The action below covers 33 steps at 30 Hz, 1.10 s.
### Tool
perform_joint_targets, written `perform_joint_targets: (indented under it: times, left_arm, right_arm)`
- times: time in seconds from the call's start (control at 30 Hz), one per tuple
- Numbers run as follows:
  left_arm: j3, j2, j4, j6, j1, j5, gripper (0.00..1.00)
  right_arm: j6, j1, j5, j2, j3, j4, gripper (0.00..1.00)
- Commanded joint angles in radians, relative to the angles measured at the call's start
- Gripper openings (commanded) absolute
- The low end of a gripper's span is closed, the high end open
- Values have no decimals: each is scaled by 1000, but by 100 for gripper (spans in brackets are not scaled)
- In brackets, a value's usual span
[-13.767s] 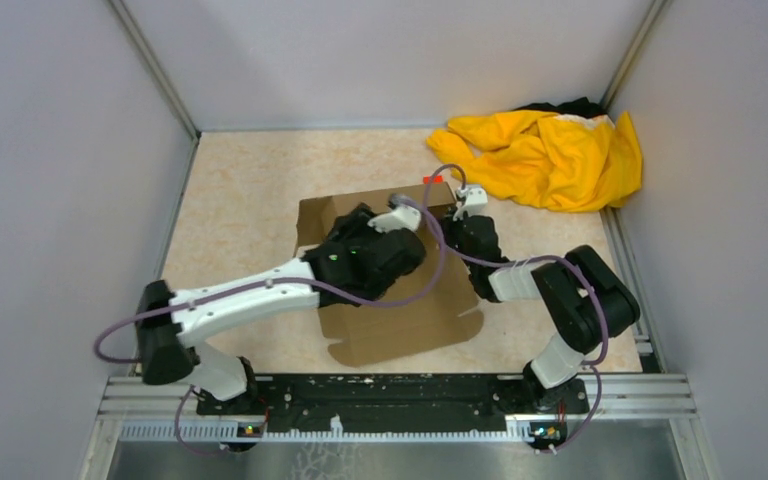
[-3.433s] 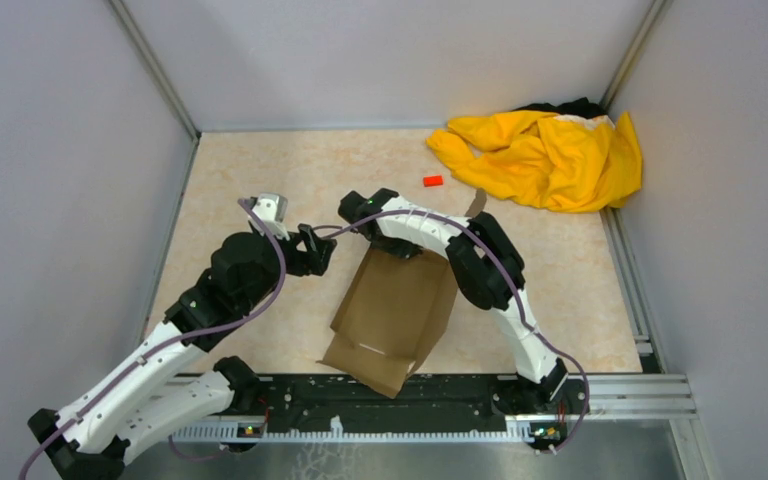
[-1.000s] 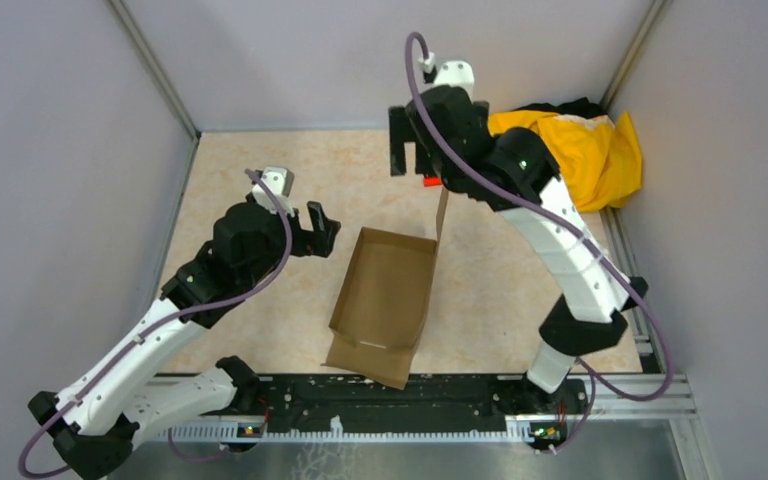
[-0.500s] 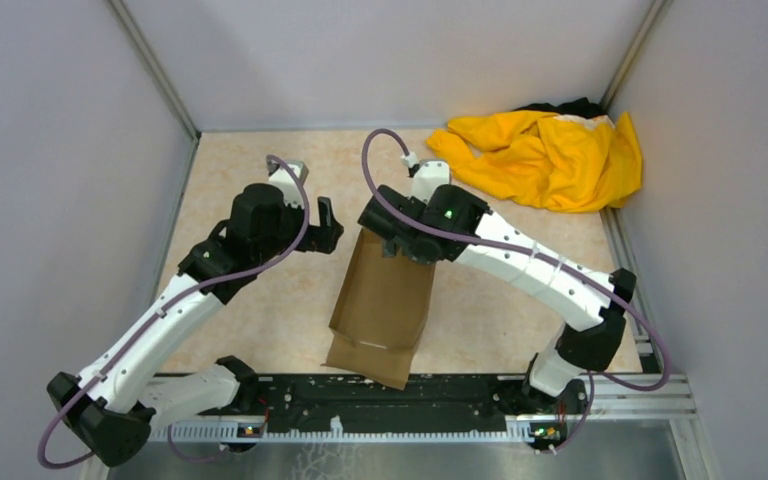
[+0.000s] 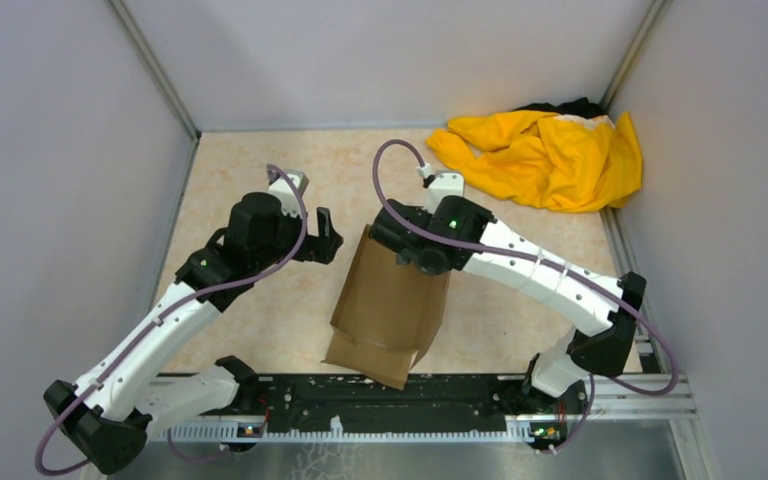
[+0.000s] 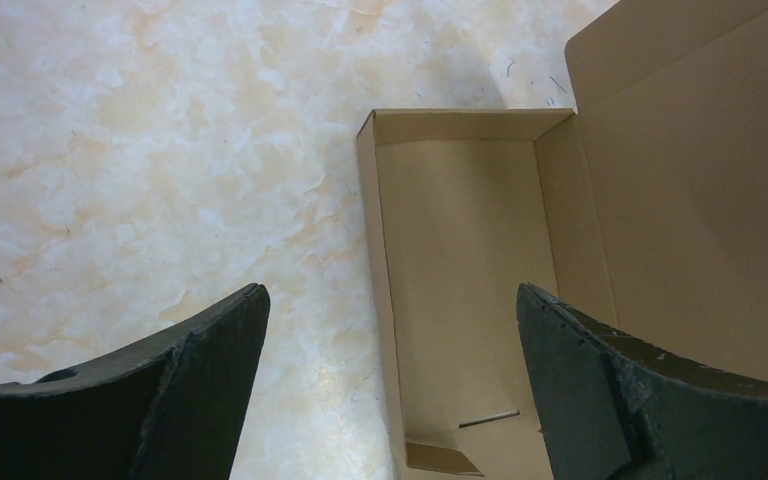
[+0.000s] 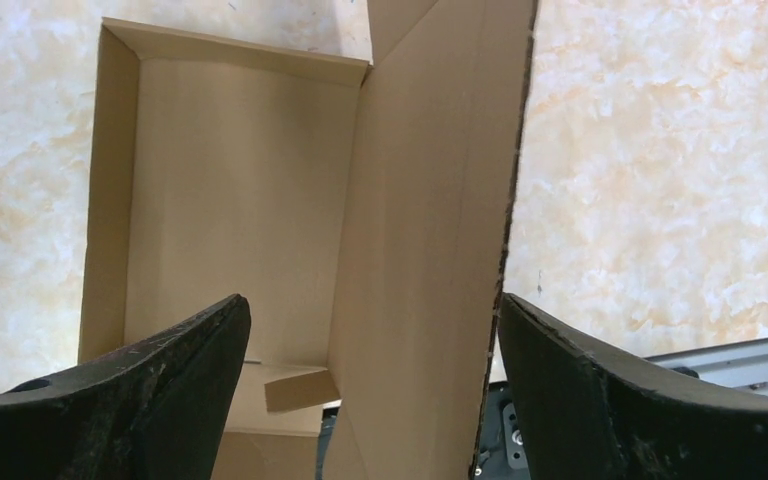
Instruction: Fold the paper box
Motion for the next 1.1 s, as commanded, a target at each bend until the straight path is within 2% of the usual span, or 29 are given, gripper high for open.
perform_joint_targets:
  times: [0.0, 0.2, 0.4, 0.5, 0.53, 0.6, 0.67, 0.7, 0.77, 0.83, 1.07]
  left_arm:
    - [-4, -12, -1, 4, 4, 11, 99]
    - [-18, 10, 16, 1, 5, 21, 99]
    - [-32, 11, 24, 0, 5, 21, 99]
    - [-41, 10, 27, 1, 5, 21, 99]
    - [-44, 11, 28, 2, 5, 22, 99]
    - [-50, 11, 30, 5, 5, 19, 99]
    - [-52, 16, 31, 7, 6, 16, 99]
    - [-52, 19, 32, 8, 5, 14, 99]
    - [-51, 25, 34, 10, 6, 11, 99]
    - [-53, 27, 36, 13, 8, 8, 99]
    - [-54, 47, 42, 33, 24, -8, 99]
  right_arm:
    - [6, 4, 39, -53, 9, -4, 89]
    - [-35, -2, 36, -56, 55, -2, 85]
    - [-30, -20, -4, -13, 2, -3, 86]
    - [-11, -19, -16, -10, -34, 2, 82]
    - [-11, -19, -18, -11, -42, 8, 74]
    - [-12, -19, -22, -22, -59, 19, 46]
    - [-22, -19, -18, -33, -66, 28, 13]
    - [-27, -18, -12, -32, -62, 22, 6]
    - [-66, -21, 12, -17, -25, 2, 0]
    - [-141, -31, 34, 4, 20, 3, 0]
    - [-629, -67, 95, 122, 216, 122, 0]
